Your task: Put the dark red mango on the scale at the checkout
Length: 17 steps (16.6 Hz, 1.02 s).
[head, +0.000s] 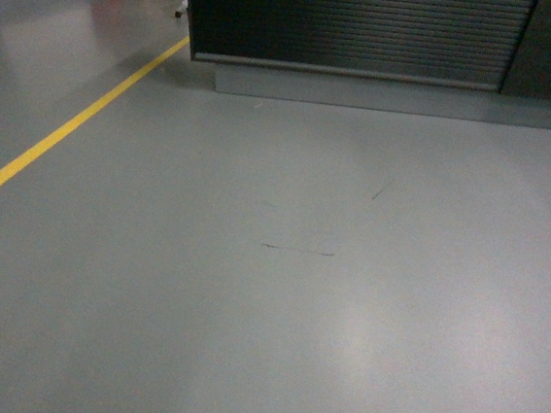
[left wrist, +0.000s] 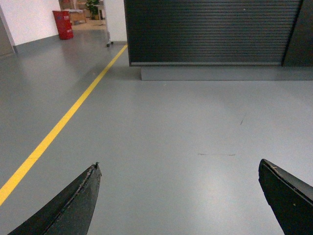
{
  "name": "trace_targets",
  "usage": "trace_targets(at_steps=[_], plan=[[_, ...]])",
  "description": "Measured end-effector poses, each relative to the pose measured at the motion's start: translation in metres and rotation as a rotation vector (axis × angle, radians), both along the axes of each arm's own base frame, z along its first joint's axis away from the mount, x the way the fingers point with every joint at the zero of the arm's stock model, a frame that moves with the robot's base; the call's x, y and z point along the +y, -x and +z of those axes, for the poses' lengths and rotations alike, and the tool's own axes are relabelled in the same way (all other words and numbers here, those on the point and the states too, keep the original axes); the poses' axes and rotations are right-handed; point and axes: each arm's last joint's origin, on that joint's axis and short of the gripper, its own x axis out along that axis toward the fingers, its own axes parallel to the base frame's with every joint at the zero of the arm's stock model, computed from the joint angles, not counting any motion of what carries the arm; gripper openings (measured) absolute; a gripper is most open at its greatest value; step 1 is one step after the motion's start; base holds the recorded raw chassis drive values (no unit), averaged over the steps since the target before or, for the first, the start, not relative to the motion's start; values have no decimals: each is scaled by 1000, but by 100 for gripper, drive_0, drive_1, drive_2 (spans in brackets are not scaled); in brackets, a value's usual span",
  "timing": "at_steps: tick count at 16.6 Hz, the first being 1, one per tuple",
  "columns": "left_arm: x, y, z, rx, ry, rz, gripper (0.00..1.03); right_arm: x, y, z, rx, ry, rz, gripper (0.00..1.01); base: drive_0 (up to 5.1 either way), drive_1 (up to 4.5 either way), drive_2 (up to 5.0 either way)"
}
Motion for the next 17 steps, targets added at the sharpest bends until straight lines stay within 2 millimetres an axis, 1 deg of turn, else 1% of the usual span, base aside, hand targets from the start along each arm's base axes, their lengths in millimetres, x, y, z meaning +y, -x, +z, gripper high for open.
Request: trace_targets(at_steps=[17], plan=[[0,0,0,0,0,0,98,0,0,0,0,0,0,98,0,0,0]])
